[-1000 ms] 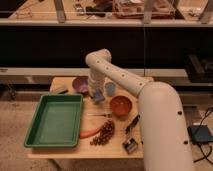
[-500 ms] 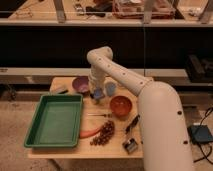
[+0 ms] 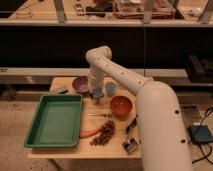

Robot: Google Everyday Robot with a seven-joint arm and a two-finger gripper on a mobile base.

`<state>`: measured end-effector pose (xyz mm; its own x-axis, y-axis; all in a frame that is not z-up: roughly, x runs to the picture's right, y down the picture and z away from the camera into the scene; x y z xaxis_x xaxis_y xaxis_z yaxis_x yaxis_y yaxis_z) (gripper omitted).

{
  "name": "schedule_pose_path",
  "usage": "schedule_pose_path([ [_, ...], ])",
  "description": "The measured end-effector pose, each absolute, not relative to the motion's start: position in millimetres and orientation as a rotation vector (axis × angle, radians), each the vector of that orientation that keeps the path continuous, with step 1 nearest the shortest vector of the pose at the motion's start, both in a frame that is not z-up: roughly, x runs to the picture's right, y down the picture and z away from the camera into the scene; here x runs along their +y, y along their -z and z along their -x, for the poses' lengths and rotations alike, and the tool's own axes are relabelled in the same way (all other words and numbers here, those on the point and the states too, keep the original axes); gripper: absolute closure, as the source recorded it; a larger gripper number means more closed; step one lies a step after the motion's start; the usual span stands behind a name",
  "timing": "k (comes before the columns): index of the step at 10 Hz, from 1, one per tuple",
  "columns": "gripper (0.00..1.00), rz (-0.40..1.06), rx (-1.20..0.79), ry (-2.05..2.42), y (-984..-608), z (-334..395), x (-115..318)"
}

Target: Place sponge in metal cup

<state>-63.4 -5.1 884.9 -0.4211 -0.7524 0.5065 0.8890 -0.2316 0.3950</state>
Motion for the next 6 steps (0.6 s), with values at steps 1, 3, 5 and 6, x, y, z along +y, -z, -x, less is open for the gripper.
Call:
schedule_pose_path([
  [1, 0.77, 0.252, -0.778, 1.86, -885.7, 64.1, -4.7],
  [3, 0.77, 0.253, -0.784, 1.863, -887.2, 67.6, -2.8],
  [5, 0.77, 0.256, -0.789, 1.865, -888.4, 67.1, -0.9],
  [6, 0.75, 0.258, -0.79, 1.867, -889.2, 68.2, 0.3],
])
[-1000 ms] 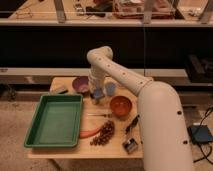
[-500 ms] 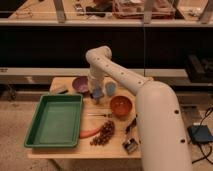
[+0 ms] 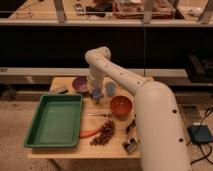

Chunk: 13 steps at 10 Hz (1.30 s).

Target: Place sponge in metal cup

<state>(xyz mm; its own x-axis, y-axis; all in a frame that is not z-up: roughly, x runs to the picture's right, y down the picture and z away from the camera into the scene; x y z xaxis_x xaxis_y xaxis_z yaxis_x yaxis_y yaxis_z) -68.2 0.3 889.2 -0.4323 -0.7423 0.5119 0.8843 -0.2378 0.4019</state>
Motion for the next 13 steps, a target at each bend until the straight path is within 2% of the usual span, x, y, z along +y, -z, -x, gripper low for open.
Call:
schedule_pose_path([
  [1, 0.69, 0.259, -0.792, 1.87, -889.9, 70.1, 1.6],
  [2, 0.57, 0.261, -0.793, 1.876, -891.1, 73.1, 3.0],
  [5, 0.3, 0.269, -0.793, 1.874, -893.5, 72.6, 6.5],
  [6, 0.26, 0.275, -0.793, 1.872, -894.5, 72.8, 8.5],
  [13, 0.26, 0.301, -0.735, 1.882, -892.4, 62.5, 1.9],
])
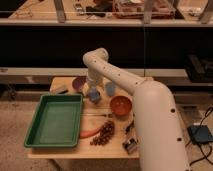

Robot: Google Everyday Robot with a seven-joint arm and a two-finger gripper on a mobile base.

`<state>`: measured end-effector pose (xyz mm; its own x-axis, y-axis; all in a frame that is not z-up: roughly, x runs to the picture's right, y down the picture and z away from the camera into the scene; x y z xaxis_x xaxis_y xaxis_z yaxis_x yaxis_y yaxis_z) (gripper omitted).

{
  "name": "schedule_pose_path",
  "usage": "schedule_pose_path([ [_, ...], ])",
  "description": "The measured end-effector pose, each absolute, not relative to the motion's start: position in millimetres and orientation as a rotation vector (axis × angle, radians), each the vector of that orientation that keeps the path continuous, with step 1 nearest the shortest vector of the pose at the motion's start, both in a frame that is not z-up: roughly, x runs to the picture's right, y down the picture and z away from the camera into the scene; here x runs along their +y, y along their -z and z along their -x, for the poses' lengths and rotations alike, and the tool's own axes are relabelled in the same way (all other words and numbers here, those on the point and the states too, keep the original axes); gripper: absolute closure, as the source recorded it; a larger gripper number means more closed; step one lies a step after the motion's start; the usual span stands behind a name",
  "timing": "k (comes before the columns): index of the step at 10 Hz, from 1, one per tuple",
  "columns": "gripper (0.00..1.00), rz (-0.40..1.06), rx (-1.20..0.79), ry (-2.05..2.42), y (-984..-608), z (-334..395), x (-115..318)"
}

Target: Place sponge in metal cup

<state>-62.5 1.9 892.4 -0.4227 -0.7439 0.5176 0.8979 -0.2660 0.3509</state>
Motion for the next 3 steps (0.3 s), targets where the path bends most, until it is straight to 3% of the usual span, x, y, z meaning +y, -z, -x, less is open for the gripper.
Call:
schedule_pose_path([
  [3, 0.26, 0.305, -0.692, 1.866, -891.5, 51.5, -7.5],
])
